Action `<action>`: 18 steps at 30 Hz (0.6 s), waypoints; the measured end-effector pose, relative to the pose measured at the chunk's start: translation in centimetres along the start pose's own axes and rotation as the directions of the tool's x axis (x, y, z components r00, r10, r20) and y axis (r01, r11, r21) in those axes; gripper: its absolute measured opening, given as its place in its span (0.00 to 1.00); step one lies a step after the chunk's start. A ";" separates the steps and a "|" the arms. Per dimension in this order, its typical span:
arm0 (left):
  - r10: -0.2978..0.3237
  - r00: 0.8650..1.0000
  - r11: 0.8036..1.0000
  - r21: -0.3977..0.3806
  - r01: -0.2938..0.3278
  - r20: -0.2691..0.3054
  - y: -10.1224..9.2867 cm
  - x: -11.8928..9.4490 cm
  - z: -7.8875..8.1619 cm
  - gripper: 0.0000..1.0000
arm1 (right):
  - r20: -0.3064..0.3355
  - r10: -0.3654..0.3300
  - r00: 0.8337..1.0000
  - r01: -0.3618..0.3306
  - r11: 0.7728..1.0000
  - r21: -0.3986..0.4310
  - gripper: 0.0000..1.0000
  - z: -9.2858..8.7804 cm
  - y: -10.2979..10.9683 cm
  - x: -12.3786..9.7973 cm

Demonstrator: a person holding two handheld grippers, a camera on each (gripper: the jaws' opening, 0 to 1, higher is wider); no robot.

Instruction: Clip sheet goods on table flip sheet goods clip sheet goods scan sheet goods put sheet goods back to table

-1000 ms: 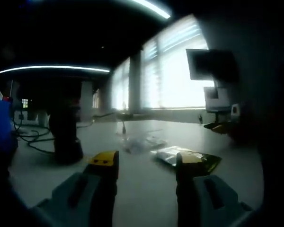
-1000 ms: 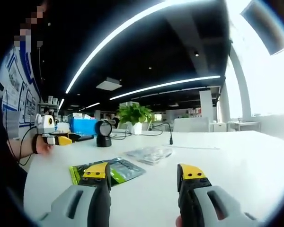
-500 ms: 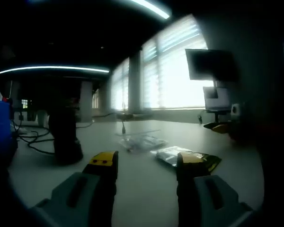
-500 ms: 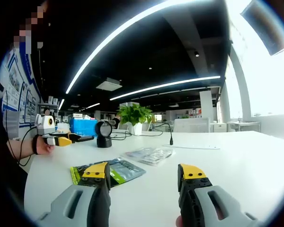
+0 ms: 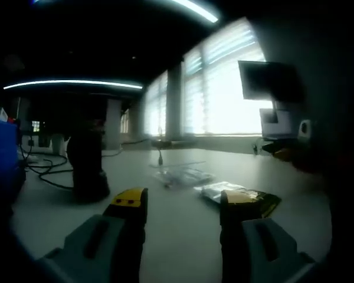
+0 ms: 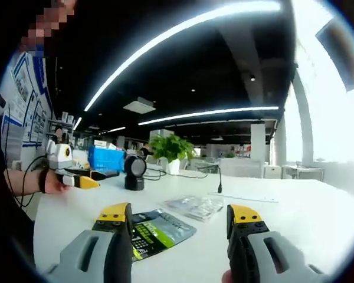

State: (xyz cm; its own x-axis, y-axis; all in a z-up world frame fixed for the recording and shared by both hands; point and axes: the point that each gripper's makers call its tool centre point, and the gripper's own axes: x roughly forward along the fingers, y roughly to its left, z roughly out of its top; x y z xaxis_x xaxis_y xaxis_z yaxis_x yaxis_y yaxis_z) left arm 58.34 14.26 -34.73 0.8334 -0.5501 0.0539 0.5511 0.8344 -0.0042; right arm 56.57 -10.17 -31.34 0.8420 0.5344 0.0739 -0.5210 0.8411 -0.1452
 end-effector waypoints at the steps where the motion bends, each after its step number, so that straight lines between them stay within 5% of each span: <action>1: 0.000 1.000 1.000 -0.003 0.000 -0.001 0.0 0.0 0.0 0.42 | -0.005 -0.002 1.000 0.002 1.000 -0.023 0.57 0.3 0.2 0.1; 6: 0.003 1.000 1.000 -0.010 -0.002 0.003 0.1 0.0 0.0 0.42 | -0.032 0.050 0.998 -0.054 0.987 -0.152 0.57 1.8 2.4 0.8; 13: 0.007 1.000 1.000 -0.015 -0.007 0.008 0.3 0.0 0.1 0.42 | -0.114 0.105 0.988 -0.140 0.920 -0.366 0.58 2.5 5.9 1.8; 18: 0.012 1.000 1.000 -0.015 -0.011 0.008 0.3 -0.1 0.1 0.42 | -0.152 0.125 0.981 -0.178 0.891 -0.418 0.58 2.3 6.9 2.2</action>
State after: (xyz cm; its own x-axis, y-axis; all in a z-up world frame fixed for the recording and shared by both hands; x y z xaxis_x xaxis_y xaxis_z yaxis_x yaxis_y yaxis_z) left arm 58.43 14.60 -34.60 0.8393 -0.5402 0.0617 0.5421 0.8401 -0.0195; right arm 54.54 -3.01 -29.92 0.7818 0.6162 -0.0953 -0.5558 0.6194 -0.5545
